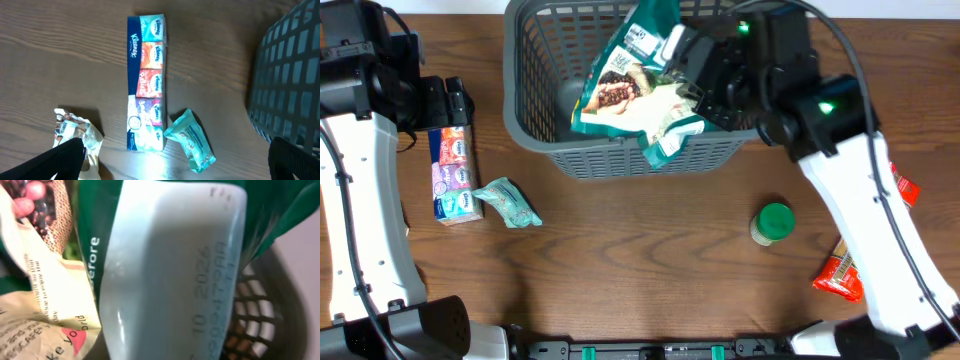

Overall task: Pack container
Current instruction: 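Lift the pouch into the basket and open the right gripper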

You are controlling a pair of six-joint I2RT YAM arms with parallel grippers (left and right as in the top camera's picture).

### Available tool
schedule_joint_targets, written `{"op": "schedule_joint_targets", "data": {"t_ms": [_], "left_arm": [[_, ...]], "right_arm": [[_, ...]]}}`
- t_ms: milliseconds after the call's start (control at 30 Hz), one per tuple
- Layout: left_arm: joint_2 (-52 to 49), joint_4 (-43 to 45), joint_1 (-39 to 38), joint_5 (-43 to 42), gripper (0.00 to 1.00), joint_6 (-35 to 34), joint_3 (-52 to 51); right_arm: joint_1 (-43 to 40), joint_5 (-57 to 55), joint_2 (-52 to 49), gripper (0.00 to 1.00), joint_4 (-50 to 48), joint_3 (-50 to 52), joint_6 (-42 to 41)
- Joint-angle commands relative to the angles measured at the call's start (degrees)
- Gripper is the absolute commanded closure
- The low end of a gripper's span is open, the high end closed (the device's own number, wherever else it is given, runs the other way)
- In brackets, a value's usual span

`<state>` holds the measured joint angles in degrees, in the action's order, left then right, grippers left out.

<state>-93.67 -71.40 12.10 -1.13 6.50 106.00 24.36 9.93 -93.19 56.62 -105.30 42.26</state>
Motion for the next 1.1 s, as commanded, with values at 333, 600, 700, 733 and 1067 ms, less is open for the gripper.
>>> {"op": "schedule_joint_targets", "data": {"t_ms": [333, 600, 700, 733, 1067], "left_arm": [[0.98, -0.11, -0.07, 0.04, 0.01, 0.94, -0.02], [0.98, -0.11, -0.07, 0.04, 0.01, 0.96, -0.02], [0.98, -0.13, -0.07, 0.04, 0.01, 0.96, -0.02], [0.98, -0.15, -0.07, 0.04, 0.01, 0.96, -0.02], [0.98, -0.37, -0.07, 0.09, 0.01, 0.98, -0.02]], "right_arm": [[1.88, 0.94, -12.61, 0.99, 1.73, -0.70, 4.98], [-1.03, 0.42, -15.58, 0.99, -3.32, -0.70, 5.18], [-2.56, 0.44, -17.11, 0.99, -4.74, -0.70, 5.18], [-3.06, 0.44, -17.86, 0.99, -5.18, -0.70, 5.18], [-5.20, 0.68, -24.28, 0.99, -4.76, -0.70, 5.16]]}}
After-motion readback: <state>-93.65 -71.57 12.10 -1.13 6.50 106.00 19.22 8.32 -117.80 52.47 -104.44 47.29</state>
